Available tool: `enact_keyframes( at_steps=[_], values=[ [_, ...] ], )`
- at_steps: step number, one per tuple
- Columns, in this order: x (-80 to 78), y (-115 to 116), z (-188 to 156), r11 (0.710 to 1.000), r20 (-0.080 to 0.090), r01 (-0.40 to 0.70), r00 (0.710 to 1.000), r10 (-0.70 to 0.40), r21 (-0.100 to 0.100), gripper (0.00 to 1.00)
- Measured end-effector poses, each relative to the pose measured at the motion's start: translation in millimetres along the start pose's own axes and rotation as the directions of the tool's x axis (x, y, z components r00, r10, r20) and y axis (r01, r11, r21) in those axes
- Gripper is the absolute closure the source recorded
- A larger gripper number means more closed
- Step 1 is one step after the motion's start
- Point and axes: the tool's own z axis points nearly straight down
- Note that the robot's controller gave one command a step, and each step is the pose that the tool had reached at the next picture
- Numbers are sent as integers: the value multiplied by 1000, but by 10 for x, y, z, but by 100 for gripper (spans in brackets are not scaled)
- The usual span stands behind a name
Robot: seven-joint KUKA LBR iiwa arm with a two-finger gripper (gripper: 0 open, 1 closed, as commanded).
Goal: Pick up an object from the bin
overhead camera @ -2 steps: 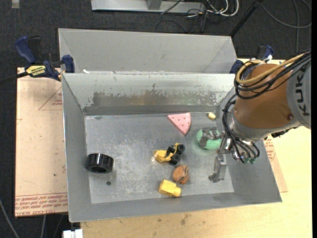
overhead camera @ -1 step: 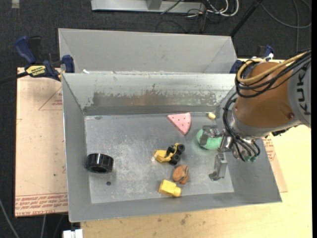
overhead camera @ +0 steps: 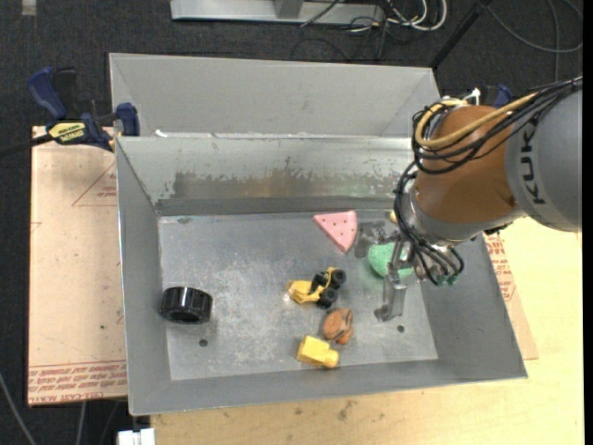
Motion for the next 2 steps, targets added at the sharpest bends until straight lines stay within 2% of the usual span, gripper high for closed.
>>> enact_keyframes(
  at_steps=[1,2],
  values=[
    [-109,191,242,999,-7,-49,999,49,-3,0],
    [-139,368,403,990,-9,-143,990,143,-2,0]
  ],
)
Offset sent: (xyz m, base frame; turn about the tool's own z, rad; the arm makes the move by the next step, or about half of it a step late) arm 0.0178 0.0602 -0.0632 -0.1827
